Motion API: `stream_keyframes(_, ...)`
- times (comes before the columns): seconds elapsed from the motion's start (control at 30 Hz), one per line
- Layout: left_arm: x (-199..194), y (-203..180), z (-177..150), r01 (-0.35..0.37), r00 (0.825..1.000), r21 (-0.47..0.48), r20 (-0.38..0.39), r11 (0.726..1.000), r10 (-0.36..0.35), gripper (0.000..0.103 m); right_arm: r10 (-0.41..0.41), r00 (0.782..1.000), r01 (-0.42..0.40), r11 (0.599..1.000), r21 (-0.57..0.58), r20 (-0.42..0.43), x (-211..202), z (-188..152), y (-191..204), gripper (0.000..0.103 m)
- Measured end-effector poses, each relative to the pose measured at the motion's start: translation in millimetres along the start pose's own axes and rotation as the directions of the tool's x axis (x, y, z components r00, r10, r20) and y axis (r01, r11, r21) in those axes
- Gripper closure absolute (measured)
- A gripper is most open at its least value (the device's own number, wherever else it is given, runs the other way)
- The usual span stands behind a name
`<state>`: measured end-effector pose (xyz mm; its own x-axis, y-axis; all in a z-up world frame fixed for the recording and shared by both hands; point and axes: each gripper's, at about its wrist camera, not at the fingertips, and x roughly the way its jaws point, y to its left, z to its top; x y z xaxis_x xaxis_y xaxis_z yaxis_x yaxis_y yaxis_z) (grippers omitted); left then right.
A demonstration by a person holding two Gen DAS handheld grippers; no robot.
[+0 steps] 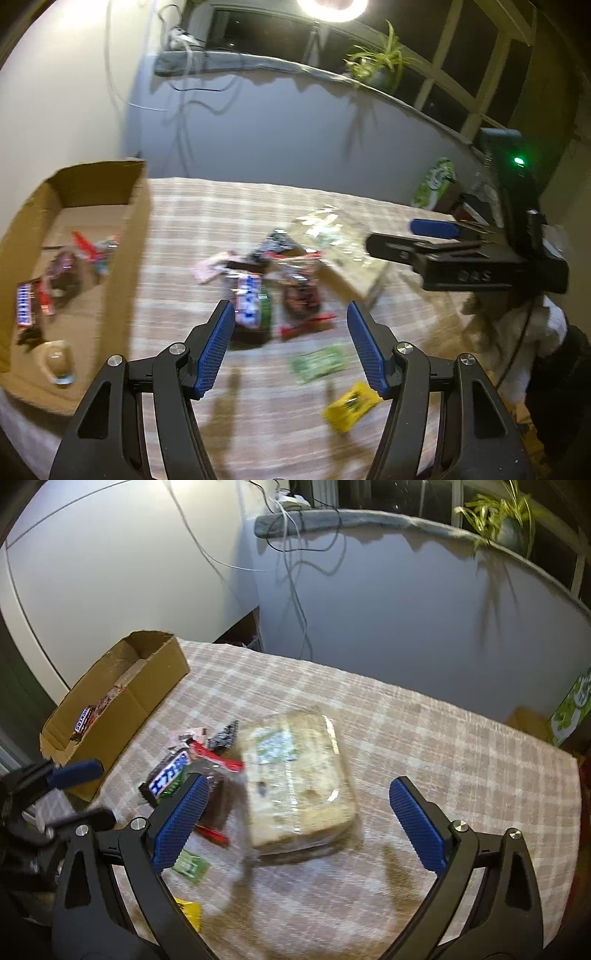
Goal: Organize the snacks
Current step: 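Grasp the bagged bread loaf with the right gripper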
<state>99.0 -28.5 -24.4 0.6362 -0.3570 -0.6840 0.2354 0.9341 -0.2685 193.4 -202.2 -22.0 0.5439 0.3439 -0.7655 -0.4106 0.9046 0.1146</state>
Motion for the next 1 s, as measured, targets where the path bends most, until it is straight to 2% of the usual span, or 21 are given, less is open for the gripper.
stream_keyframes(0.2,21,-27,2,0.091,0.995,0.006,-0.040,0.996,-0.091,0.041,0.070,0.997,-0.068,0.996,0.057,-0.029,10,-1,-29,0.003)
stream_keyframes(0.37,40,-45,5,0.121,0.990,0.024,-0.076,0.992,-0.119,0.041,0.107,0.993,-0.104,0.993,0.048,-0.048,17,-1,-36,0.003)
stream_keyframes(0.47,53,-46,8,0.137,0.986,0.004,-0.096,0.991,-0.136,0.041,0.126,0.990,-0.123,0.991,0.045,-0.059,23,0,-37,0.003)
stream_keyframes(0.8,80,-43,19,0.111,0.987,-0.005,-0.116,0.994,-0.111,0.043,0.249,0.963,-0.237,0.965,0.113,-0.104,46,6,-47,0.003)
stream_keyframes(1.0,87,-42,24,0.118,0.987,-0.002,-0.112,0.993,-0.118,0.043,0.272,0.953,-0.259,0.959,0.112,-0.133,59,9,-43,0.013)
